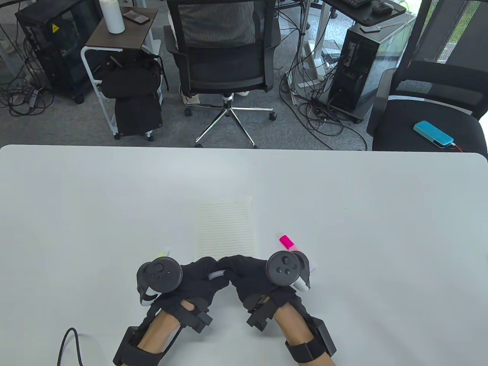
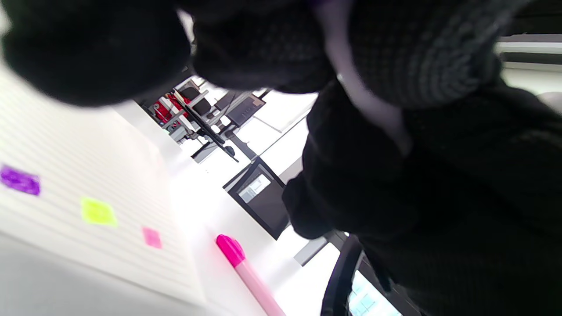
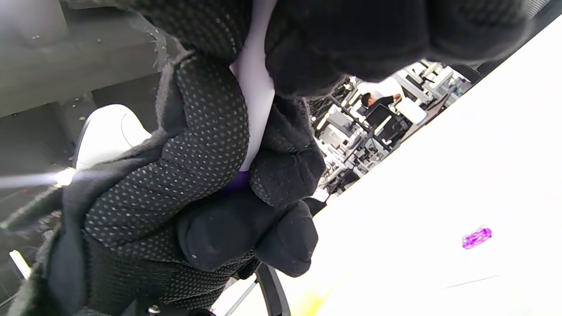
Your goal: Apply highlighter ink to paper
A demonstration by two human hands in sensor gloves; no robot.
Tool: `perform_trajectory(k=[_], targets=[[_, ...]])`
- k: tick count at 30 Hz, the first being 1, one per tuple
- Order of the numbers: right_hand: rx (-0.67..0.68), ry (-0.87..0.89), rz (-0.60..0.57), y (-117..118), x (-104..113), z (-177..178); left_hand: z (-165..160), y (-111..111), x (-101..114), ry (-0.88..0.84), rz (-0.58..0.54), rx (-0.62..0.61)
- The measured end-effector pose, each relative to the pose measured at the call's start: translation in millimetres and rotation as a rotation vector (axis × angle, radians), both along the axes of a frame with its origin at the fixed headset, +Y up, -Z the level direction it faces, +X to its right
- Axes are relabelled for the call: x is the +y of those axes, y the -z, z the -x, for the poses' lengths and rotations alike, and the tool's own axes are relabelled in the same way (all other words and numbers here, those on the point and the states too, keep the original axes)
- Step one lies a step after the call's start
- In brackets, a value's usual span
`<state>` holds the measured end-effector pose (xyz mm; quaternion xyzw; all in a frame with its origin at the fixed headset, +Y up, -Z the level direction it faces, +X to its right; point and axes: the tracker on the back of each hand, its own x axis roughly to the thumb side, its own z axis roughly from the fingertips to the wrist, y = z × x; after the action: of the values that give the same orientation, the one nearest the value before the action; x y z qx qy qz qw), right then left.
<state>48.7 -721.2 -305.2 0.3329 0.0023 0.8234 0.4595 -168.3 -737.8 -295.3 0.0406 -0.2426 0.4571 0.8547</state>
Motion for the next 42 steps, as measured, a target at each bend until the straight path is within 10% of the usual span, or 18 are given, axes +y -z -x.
perform_trajectory(k=[9, 15, 25, 42], targets=[[-0.109, 0.023, -0.043, 7, 10, -28, 2, 0, 0, -0.022, -0.025, 0.041], [-0.521, 0.035, -0.139, 11, 26, -90, 25, 3, 7, -0.095, -0.034, 0.086], [-1.206, -0.257, 0.285, 17, -13, -199, 15, 0, 7, -0.048, -0.053, 0.035], [-1.347, -0.413, 0.550, 19, -39, -213, 11, -1, 5, -0.050, -0.013, 0.004]])
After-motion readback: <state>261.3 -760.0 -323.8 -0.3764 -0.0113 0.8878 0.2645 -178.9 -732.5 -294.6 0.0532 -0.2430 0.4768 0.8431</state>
